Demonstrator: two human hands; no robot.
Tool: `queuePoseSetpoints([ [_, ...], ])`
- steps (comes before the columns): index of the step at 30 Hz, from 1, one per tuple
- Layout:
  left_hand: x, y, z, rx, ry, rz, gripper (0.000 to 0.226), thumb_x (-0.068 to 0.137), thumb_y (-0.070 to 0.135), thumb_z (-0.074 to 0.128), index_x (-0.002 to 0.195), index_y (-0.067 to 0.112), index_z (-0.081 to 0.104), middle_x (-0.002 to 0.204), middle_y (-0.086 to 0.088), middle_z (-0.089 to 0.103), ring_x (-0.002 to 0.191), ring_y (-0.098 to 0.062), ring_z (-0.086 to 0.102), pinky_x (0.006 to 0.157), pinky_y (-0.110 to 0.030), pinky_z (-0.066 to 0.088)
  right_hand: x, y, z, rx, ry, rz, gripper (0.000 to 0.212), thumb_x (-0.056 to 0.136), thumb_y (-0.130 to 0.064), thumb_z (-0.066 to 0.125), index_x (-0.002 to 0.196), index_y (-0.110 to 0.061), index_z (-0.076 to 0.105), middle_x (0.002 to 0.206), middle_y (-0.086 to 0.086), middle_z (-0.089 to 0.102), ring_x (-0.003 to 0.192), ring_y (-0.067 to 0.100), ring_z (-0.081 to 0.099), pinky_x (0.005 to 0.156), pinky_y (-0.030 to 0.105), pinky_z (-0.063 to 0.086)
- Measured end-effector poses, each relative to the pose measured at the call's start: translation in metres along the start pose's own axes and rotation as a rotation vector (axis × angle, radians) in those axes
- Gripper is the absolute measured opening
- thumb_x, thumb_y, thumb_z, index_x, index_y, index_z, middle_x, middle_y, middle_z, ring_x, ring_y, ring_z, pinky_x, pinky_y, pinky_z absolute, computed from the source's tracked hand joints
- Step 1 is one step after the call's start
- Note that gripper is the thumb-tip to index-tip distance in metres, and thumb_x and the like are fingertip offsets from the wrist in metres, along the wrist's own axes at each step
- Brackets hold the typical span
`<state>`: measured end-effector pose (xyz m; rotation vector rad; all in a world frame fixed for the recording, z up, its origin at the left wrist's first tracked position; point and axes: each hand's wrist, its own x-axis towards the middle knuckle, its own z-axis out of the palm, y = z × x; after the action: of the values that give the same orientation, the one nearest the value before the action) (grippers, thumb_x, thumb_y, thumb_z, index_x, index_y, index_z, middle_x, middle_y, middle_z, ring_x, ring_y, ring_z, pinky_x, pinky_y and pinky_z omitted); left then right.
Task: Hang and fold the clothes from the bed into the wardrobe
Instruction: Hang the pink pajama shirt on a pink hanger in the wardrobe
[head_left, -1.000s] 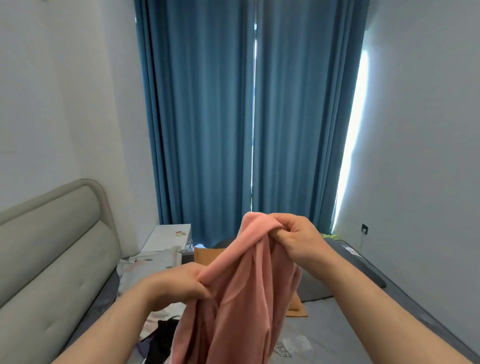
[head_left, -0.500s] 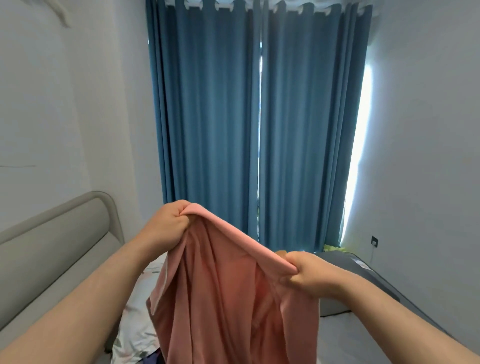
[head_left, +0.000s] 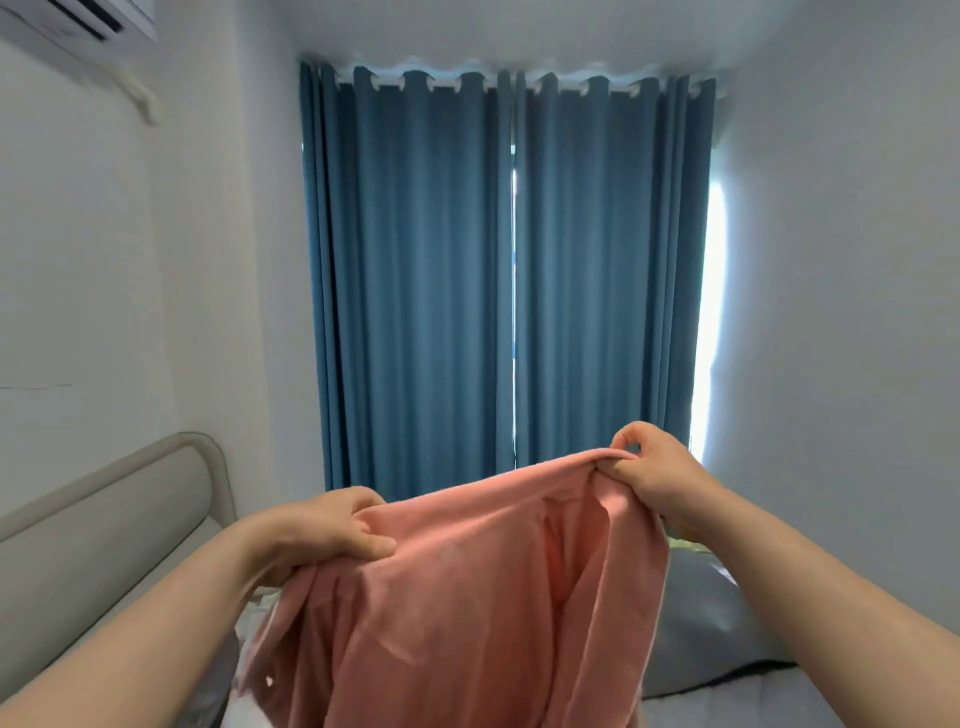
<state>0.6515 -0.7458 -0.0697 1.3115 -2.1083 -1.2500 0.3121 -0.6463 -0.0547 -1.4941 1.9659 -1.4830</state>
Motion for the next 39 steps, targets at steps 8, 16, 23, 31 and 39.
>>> queuePoseSetpoints([
  [8, 0.018, 0.002, -0.020, 0.343, 0.461, -0.011, 0.036, 0.079, -0.010, 0.036, 0.065, 0.016, 0.056, 0.060, -0.001, 0.057, 0.055, -0.016, 0.052, 0.044, -0.020, 0.033, 0.020, -0.020, -0.017, 0.251, 0.049, -0.076, 0.020, 0.089, -0.005, 0.062, 0.085, -0.018, 0.076, 0.086, -0.001, 0.075, 0.080, 0.014, 0.068, 0.068, 0.024, 0.052],
  [16, 0.021, 0.006, -0.035, 0.095, 0.448, 0.136, 0.034, 0.078, 0.036, 0.073, 0.104, 0.036, 0.051, 0.097, -0.004, 0.063, 0.081, -0.019, 0.067, 0.066, -0.028, 0.052, 0.037, -0.026, -0.031, 0.075, 0.148, -0.085, 0.019, 0.088, -0.009, 0.064, 0.078, -0.020, 0.076, 0.079, -0.002, 0.073, 0.081, 0.015, 0.067, 0.076, 0.033, 0.055],
  [23, 0.023, 0.029, -0.038, 1.179, 0.366, 0.204, 0.029, 0.083, 0.045, 0.037, 0.091, 0.027, 0.060, 0.101, 0.012, 0.045, 0.085, -0.012, 0.056, 0.076, -0.035, 0.048, 0.052, -0.030, -0.048, -0.017, 0.159, -0.057, 0.022, 0.089, -0.013, 0.064, 0.071, -0.019, 0.076, 0.062, -0.002, 0.072, 0.070, 0.016, 0.066, 0.072, 0.031, 0.053],
  [31, 0.053, 0.021, -0.037, 0.514, 0.796, -0.015, 0.046, 0.090, 0.017, 0.029, 0.123, 0.037, 0.054, 0.110, -0.011, 0.049, 0.098, -0.033, 0.051, 0.089, -0.042, 0.046, 0.048, -0.060, -0.051, 0.065, 0.088, -0.125, 0.021, 0.091, -0.013, 0.062, 0.077, -0.017, 0.077, 0.069, 0.003, 0.074, 0.073, 0.023, 0.070, 0.074, 0.035, 0.058],
  [39, 0.076, 0.049, -0.023, -1.024, 0.484, -0.006, 0.032, 0.098, 0.029, 0.050, 0.108, 0.004, 0.066, 0.084, -0.018, 0.071, 0.074, -0.031, 0.067, 0.064, -0.046, 0.059, 0.057, -0.079, -0.038, 0.087, 0.149, -0.156, 0.017, 0.090, -0.016, 0.064, 0.077, -0.020, 0.075, 0.076, 0.002, 0.074, 0.080, 0.021, 0.069, 0.080, 0.038, 0.057],
])
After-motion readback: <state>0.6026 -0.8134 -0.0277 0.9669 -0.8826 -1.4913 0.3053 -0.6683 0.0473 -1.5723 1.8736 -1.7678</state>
